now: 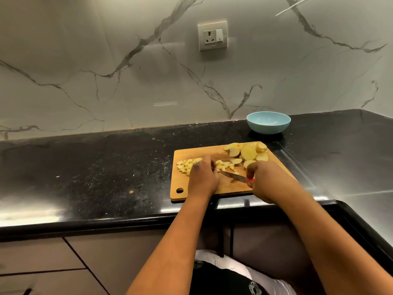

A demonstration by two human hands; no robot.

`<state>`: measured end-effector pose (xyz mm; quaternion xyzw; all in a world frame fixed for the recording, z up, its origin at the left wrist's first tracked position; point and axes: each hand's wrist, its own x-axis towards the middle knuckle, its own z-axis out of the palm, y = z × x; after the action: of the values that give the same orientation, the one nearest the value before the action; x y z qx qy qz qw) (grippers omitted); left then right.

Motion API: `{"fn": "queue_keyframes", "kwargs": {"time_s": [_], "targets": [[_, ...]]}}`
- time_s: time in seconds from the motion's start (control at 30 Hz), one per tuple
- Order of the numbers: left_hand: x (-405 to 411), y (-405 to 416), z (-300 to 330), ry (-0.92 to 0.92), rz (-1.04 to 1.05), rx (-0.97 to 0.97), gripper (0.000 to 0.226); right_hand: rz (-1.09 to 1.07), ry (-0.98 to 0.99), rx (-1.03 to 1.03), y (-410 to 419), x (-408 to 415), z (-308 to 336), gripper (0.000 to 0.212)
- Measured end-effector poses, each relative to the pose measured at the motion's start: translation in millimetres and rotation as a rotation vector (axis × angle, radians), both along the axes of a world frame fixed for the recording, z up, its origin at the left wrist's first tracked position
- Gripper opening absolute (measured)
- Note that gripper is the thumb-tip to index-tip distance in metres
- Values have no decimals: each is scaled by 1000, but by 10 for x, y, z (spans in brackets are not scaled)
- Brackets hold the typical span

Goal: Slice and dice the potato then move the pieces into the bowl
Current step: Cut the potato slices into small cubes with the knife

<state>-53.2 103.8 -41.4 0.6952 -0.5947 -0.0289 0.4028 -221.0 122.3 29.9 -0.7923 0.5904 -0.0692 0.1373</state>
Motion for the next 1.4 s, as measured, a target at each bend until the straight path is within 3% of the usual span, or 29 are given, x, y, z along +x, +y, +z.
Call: {"fn": "queue_keyframes", "kwargs": {"time_s": [0.1, 0.2, 0.37, 0.57, 0.77, 0.93, 1.1, 1.4], "targets": [[0, 24, -28, -24, -22, -28, 13, 20, -113, 15, -49, -211, -28, 10], [-6, 37, -47, -66, -88, -87, 25, -35, -292, 33, -137, -279, -110, 10], [-49, 43, -5, -349, -108, -102, 59, -41, -447, 84, -165, -175, -170, 10], [-51, -89, 99, -307, -107, -183, 27, 0, -524, 99, -168, -156, -129, 8], [134, -202, 87, -176, -42, -105, 15, -39, -514, 61, -252, -317, -152, 8], [170, -198, 105, -204, -104, -47, 25, -72, -558, -56, -373, -231, -290, 8], [-72, -212, 110, -442, -236, 184, 72, -55, -629, -269, -413, -22, -513, 9], [-186, -386, 127, -509, -77, 296, 42, -74, -713, -408, -422, 20, -710, 9]]}}
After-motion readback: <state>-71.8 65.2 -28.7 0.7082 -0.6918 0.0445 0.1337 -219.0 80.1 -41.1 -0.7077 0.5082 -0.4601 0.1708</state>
